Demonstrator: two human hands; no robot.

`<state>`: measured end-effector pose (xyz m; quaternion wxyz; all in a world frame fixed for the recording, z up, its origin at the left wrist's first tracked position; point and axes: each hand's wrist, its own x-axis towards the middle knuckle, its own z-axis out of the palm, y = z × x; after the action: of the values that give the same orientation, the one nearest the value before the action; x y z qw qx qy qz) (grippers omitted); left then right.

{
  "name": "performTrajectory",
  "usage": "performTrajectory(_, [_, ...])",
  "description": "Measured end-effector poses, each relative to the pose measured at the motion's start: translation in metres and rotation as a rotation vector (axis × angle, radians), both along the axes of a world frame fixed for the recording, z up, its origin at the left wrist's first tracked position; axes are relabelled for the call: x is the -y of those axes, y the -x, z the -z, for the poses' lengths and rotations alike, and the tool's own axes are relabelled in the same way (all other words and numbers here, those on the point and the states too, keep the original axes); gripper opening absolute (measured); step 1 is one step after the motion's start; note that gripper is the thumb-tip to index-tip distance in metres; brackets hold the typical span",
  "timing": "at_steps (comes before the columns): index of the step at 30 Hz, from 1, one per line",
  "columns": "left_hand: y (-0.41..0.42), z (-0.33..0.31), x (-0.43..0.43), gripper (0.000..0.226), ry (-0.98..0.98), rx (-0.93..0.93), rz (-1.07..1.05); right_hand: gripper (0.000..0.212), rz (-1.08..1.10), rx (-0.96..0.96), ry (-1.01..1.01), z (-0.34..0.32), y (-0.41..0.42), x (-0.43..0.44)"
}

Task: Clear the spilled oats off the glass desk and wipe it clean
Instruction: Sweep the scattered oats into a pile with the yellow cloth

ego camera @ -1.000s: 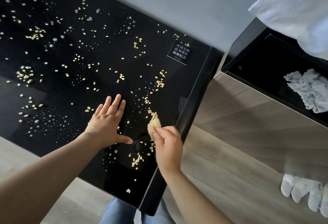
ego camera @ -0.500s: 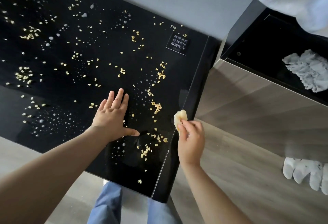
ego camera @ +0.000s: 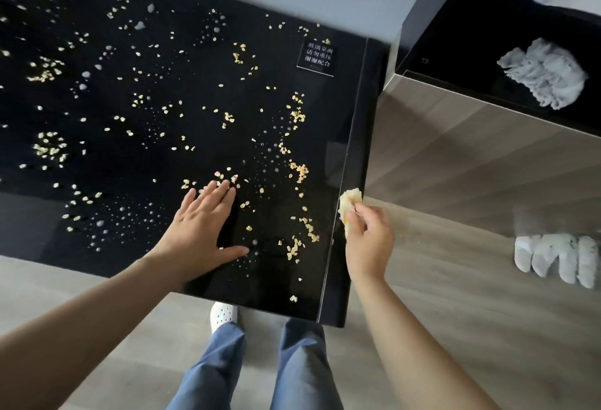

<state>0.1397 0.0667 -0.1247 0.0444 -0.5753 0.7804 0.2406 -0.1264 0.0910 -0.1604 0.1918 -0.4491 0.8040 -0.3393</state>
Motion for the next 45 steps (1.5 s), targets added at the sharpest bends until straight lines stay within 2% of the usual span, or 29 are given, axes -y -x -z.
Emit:
performTrajectory(2, [-0.007,0.004,-0.015,0.108,0.011,0.025,0.008,0.017,-0.006,-0.03,0.022,0.005,-0.021,-0.013])
performTrajectory(4, [-0.012,0.006,-0.023,0.111,0.008,0.044,-0.004,0.013,-0.111,-0.089,0.052,0.007,-0.046,-0.032])
performTrajectory(7, [-0.017,0.009,-0.029,0.116,-0.014,0.052,-0.035,0.013,-0.171,0.024,0.036,-0.001,-0.071,-0.051])
performTrajectory(11, [-0.02,0.013,-0.029,0.12,-0.023,0.077,-0.03,0.015,-0.073,0.123,0.07,-0.019,-0.059,-0.043])
performTrajectory(15, [-0.021,0.014,-0.028,0.121,-0.021,0.086,-0.024,0.017,0.026,0.042,0.022,-0.016,-0.018,-0.029])
performTrajectory(18, [-0.02,0.016,-0.028,0.12,-0.015,0.12,-0.018,0.017,0.075,-0.006,-0.008,-0.003,-0.021,-0.036])
performTrajectory(22, [-0.02,0.016,-0.027,0.12,-0.017,0.161,-0.006,0.012,-0.026,-0.089,0.038,0.007,-0.062,-0.06])
performTrajectory(25, [-0.02,0.016,-0.027,0.12,-0.019,0.183,0.002,0.015,-0.068,0.007,0.082,0.004,-0.088,-0.074])
performTrajectory(28, [-0.02,0.016,-0.026,0.119,-0.033,0.194,0.012,0.014,0.018,0.085,0.124,-0.006,-0.086,-0.08])
performTrajectory(33, [-0.02,0.015,-0.025,0.119,-0.014,0.239,0.048,0.015,0.236,0.049,0.104,-0.007,-0.054,-0.092])
performTrajectory(38, [-0.021,0.013,-0.025,0.119,0.001,0.236,0.056,0.024,0.297,-0.003,0.07,0.009,-0.088,-0.102])
performTrajectory(40, [-0.021,0.011,-0.025,0.119,0.012,0.23,0.064,0.027,0.276,0.0,0.096,0.013,-0.117,-0.102])
performTrajectory(45, [-0.028,0.008,-0.019,0.121,0.024,0.187,0.1,0.014,0.154,0.134,0.08,0.007,-0.154,-0.095])
